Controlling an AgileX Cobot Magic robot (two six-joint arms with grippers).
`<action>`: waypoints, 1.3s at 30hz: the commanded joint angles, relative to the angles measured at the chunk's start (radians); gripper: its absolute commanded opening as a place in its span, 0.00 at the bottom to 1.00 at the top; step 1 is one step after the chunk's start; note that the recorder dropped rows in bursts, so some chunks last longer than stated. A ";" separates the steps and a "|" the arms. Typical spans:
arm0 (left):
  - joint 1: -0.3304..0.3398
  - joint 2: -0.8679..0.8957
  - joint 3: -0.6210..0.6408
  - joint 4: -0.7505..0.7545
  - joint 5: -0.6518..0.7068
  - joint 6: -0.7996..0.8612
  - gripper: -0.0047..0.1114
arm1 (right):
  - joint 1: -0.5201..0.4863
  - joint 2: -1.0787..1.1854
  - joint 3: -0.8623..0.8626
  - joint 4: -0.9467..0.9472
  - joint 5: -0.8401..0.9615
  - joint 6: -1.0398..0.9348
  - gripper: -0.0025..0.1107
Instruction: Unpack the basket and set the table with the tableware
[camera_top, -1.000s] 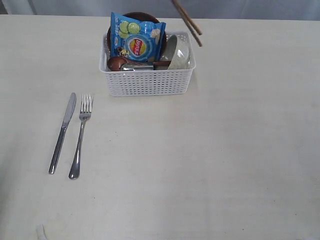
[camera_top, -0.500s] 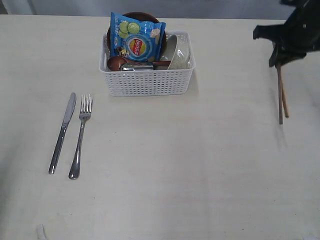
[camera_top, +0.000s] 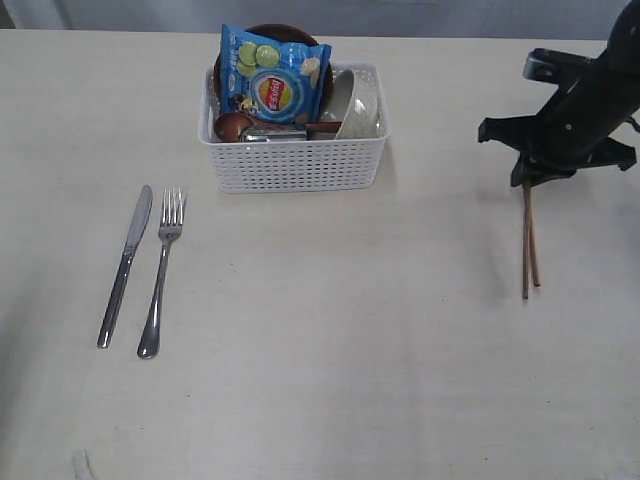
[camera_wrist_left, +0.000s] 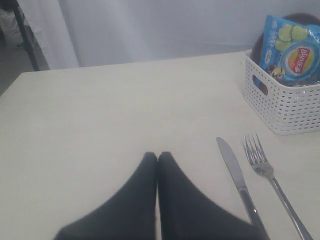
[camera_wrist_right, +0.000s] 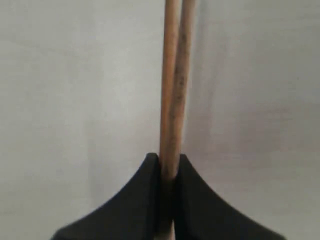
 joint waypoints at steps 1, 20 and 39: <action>-0.006 -0.002 0.002 -0.003 -0.001 -0.002 0.04 | 0.015 0.033 0.005 0.006 0.003 -0.026 0.16; -0.006 -0.002 0.002 -0.003 -0.001 -0.002 0.04 | 0.101 -0.139 -0.276 0.137 0.215 -0.197 0.48; -0.006 -0.002 0.002 -0.003 -0.001 -0.002 0.04 | 0.576 0.270 -0.832 0.022 0.295 -0.390 0.48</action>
